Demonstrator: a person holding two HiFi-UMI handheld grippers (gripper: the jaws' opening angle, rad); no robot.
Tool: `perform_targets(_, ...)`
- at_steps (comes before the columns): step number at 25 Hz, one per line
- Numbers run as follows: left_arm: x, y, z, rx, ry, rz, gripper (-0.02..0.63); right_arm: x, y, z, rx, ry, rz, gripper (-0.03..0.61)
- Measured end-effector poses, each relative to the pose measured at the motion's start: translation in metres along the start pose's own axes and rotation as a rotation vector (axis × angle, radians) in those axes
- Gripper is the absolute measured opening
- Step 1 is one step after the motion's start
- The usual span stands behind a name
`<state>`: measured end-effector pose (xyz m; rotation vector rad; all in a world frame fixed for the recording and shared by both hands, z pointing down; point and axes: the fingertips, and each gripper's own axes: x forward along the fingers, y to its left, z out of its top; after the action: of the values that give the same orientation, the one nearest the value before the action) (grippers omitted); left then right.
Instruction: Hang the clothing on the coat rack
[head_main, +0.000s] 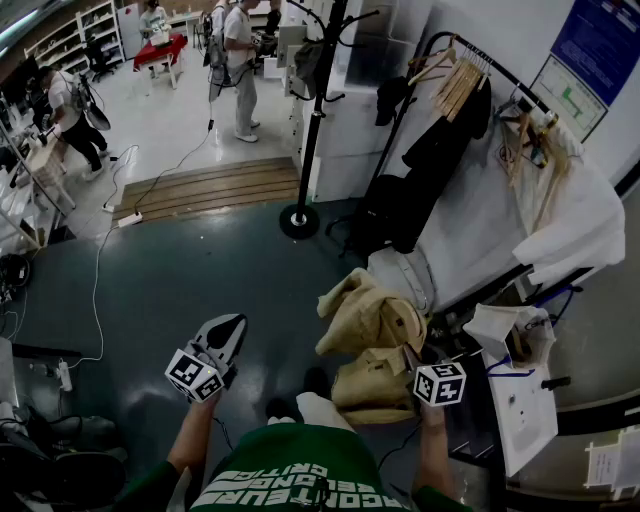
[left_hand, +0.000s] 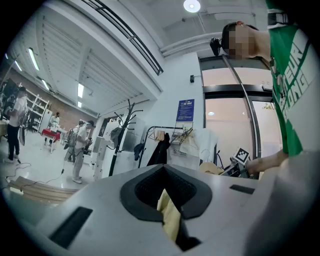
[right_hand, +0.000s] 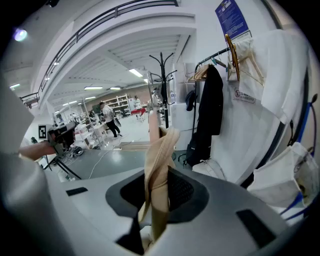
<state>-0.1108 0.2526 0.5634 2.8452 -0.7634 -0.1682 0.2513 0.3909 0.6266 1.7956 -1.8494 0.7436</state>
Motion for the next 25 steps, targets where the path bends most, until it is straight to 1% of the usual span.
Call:
perform_targets(7,-0.008,-0.004,0.004,0.006,0.007,0.008,0.003,-0.001,0.024,0.009,-0.009,-0.024,0.034,0.084)
perform_targets(13,-0.009,-0.001,0.007,0.009,0.013,0.020,0.003,0.008,0.029,0.019,-0.007,-0.025,0.052,0.083)
perform_targets(20,0.009,0.006,0.008,0.019,0.021,0.051,0.003,0.025,0.012,0.039,-0.004,-0.036,0.068,0.084)
perform_targets(25,0.044,0.022,0.008,0.043,0.063,0.086,0.003,0.049,-0.007,0.064,-0.012,-0.041,0.086,0.084)
